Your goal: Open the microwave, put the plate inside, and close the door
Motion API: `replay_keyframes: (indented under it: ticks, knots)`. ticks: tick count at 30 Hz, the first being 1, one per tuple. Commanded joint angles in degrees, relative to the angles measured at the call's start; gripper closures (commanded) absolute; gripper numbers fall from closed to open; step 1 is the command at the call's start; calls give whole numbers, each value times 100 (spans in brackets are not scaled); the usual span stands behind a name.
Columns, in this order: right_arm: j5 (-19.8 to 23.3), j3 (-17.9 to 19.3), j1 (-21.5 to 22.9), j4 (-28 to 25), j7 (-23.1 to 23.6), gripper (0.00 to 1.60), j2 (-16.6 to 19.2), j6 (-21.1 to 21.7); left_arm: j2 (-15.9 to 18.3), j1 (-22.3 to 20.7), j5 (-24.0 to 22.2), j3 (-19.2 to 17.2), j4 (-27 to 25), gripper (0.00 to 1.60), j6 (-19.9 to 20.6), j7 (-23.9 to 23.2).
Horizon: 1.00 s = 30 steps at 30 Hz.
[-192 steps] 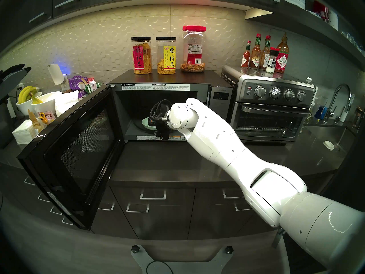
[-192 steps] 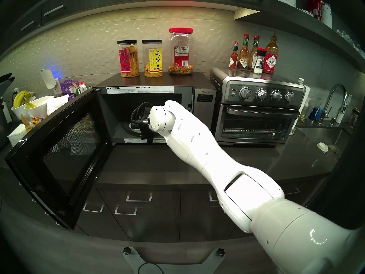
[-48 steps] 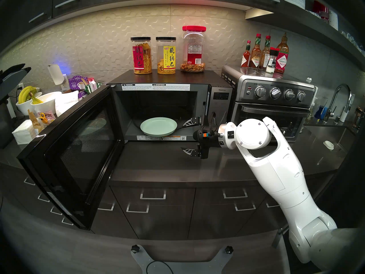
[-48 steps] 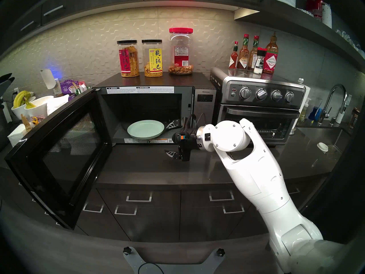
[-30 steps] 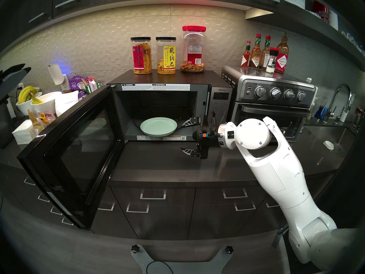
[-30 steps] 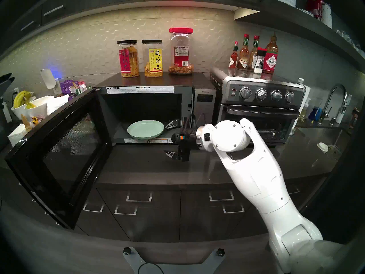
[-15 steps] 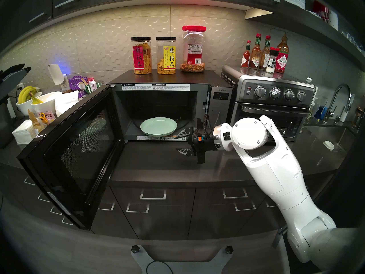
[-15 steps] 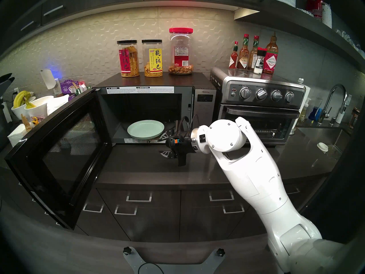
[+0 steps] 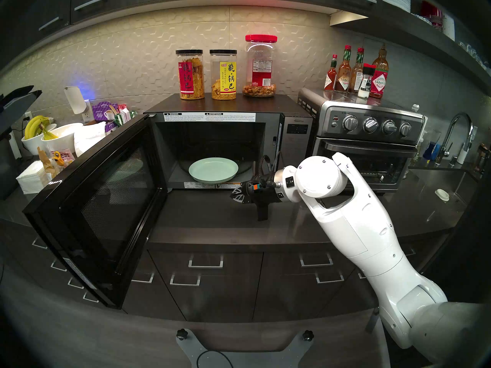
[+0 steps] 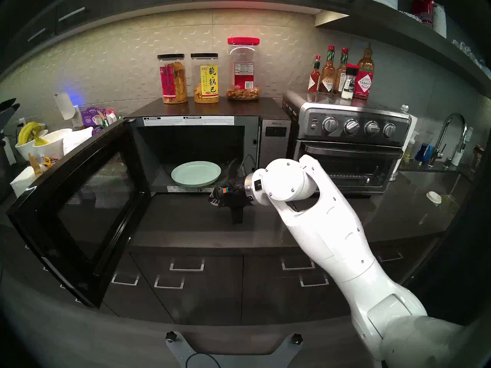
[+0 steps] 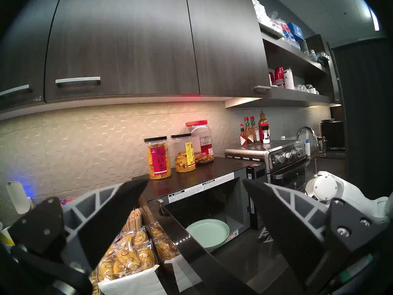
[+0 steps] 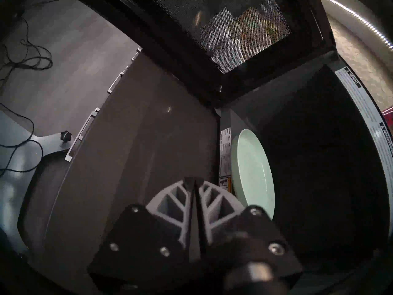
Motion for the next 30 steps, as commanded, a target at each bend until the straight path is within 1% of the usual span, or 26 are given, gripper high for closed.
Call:
replay_keyframes:
  ticks: [1, 2, 3, 5, 6, 7, 8, 9, 11, 13, 14, 17, 18, 19, 22, 23, 24, 25, 29, 30]
  knots:
    - [-192, -197, 430, 71, -43, 160, -403, 191, 18, -12, 38, -31, 15, 0, -9, -688]
    - [-192, -197, 430, 71, -43, 160, -403, 191, 18, -12, 38, -31, 15, 0, -9, -688]
    - [-214, -224, 458, 95, -45, 160, -434, 214, 18, 6, -39, -31, -14, 0, -8, -519]
    - [-273, -279, 524, 142, -40, 160, -501, 287, 18, -6, 13, -31, 5, 0, -9, -633]
    - [-303, -310, 556, 165, -27, 160, -530, 326, 18, 1, -19, -31, -7, 0, -8, -563]
    - [-343, -344, 587, 196, -28, 160, -566, 369, 18, -8, 19, -31, 8, 0, -9, -647]
    - [-377, -375, 617, 234, -36, 160, -604, 405, 18, 2, -22, -31, -8, 0, -8, -556]
    - [-442, -431, 681, 311, -31, 160, -682, 502, 18, -1, -11, -31, -3, 0, -8, -582]
    - [-464, -452, 707, 342, -31, 160, -712, 531, 18, -3, -1, -31, 1, 0, -8, -605]
    - [-525, -509, 778, 421, -10, 160, -788, 637, 18, -19, 66, -31, 26, 0, -9, -752]
    - [-588, -565, 842, 475, 15, 160, -841, 727, 18, 3, -29, -31, -10, 0, -8, -543]
    - [-636, -617, 910, 557, 43, 160, -907, 816, 18, -6, 11, -31, 5, 0, -9, -631]
    - [-677, -660, 979, 644, 63, 160, -972, 901, 18, 7, -43, -31, -15, 0, -8, -512]
    - [-677, -660, 979, 644, 63, 160, -972, 901, 18, 7, -43, -31, -15, 0, -8, -512]
    - [-781, -743, 1104, 768, 94, 160, -1046, 1009, 18, -8, 20, -31, 7, 0, -9, -647]
    - [-810, -765, 1140, 805, 106, 160, -1067, 1039, 17, 3, -25, -31, -9, 0, -8, -548]
    - [-881, -815, 1210, 877, 126, 160, -1107, 1103, 18, -3, 1, -31, 0, 0, -9, -604]
    - [-963, -871, 1287, 966, 170, 160, -1145, 1171, 18, -24, 85, -31, 30, 0, -9, -784]
    - [-988, -889, 1315, 1009, 179, 160, -1167, 1189, 18, -23, 82, -31, 29, 0, -9, -776]
    - [-1016, -906, 1339, 1046, 186, 160, -1186, 1208, 18, 0, -14, -31, -5, 0, -9, -572]
